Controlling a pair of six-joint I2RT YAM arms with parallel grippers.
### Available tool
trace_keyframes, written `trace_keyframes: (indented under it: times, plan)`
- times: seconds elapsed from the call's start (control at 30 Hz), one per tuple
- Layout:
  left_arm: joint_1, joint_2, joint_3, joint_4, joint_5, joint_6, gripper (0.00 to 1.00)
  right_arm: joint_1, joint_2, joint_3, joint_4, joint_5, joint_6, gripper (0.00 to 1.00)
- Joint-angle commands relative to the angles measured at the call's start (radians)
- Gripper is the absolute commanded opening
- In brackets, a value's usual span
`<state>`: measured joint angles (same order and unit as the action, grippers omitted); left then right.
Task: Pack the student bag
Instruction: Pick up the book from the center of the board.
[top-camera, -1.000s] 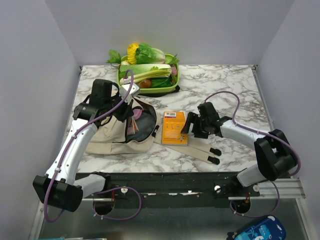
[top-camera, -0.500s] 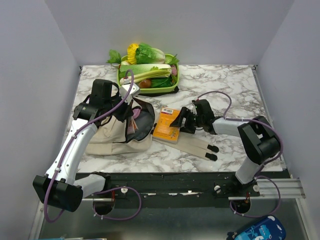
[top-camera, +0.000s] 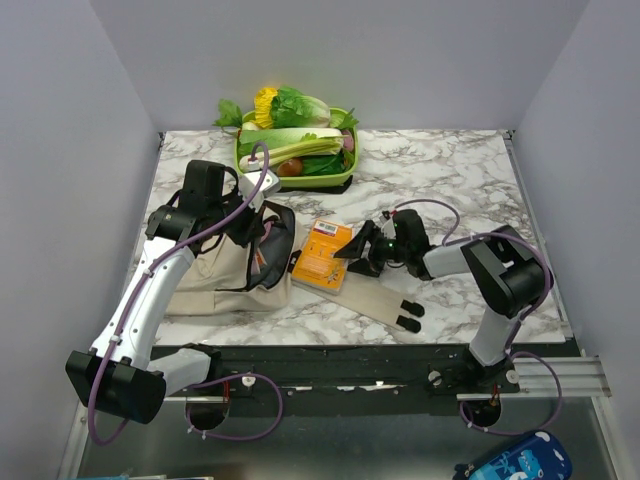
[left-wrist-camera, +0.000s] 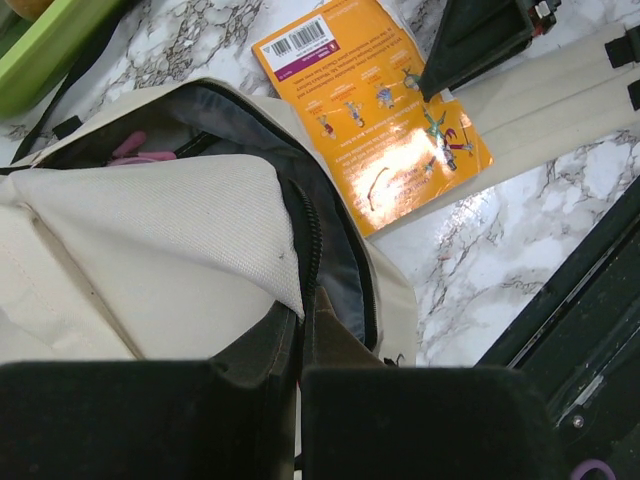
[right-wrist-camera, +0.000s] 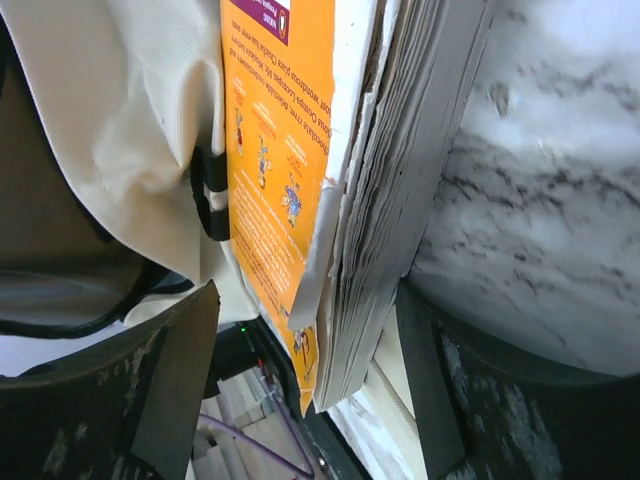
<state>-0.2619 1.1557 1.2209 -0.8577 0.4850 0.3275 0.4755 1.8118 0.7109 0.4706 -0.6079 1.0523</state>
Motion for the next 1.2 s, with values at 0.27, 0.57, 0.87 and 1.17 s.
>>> trace_keyframes:
  times: [0.27,0.57,0.87,1.17]
  plan:
    - [-0.01,-0.016,0.048,0.052,0.073,0.011,0.0,0.015,-0.1,-0.16,0.413,-0.035,0.14,0.75]
    - [-0.011,-0.011,0.052,0.052,0.072,0.016,0.0,0.015,-0.011,-0.163,0.429,-0.024,0.129,0.72]
    - [-0.011,0.004,0.066,0.055,0.079,0.007,0.0,0.034,0.018,-0.059,0.123,0.048,-0.007,0.7]
    - [-0.039,0.015,0.065,0.062,0.087,-0.004,0.0,0.063,0.06,-0.034,0.204,0.077,0.027,0.62]
